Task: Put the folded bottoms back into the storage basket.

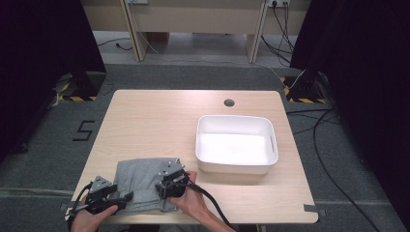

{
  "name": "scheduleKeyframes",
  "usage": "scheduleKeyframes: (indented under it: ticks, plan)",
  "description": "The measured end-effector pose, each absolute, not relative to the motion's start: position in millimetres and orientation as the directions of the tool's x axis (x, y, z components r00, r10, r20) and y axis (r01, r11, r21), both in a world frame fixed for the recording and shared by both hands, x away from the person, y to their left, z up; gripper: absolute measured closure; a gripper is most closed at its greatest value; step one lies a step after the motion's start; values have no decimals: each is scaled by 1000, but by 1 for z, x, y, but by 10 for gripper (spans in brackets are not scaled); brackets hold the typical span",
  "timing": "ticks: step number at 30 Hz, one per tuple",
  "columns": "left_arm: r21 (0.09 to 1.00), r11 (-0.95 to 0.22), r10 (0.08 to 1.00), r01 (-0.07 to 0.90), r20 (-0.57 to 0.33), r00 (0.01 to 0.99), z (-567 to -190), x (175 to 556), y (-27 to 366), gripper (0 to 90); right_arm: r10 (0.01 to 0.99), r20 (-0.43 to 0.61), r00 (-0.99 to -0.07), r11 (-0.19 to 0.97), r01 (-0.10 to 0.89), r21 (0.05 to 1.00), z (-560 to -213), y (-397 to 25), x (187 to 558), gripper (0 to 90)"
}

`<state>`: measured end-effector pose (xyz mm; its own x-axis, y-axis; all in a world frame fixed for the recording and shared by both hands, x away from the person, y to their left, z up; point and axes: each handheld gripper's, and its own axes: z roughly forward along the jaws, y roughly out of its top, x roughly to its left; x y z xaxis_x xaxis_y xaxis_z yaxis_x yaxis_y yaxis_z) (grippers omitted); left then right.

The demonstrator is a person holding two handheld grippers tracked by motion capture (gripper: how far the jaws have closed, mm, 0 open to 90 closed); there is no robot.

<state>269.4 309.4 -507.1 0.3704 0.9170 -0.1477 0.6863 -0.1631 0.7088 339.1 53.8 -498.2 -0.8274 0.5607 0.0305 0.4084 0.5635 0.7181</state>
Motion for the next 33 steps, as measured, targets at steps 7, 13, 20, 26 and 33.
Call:
scheduleKeyframes:
  ticks: [7,13,20,26,33]
  plan:
    - [711,-179,904,680,-154,399,-500,265,313,278,569,22,-822,539,392,746,-480,35,336,350]
    - [737,-111,929,666,-161,334,-491,276,322,245,614,74,-786,517,472,714,-486,31,346,292]
    - [692,-67,936,719,-206,285,-508,291,326,205,661,79,-746,529,538,656,-504,41,348,167]
    - [675,-99,939,731,-180,293,-511,293,323,212,673,66,-737,528,541,654,-511,43,347,143]
    - [683,-152,936,714,-133,326,-511,292,314,308,663,60,-746,529,525,667,-513,45,346,144]
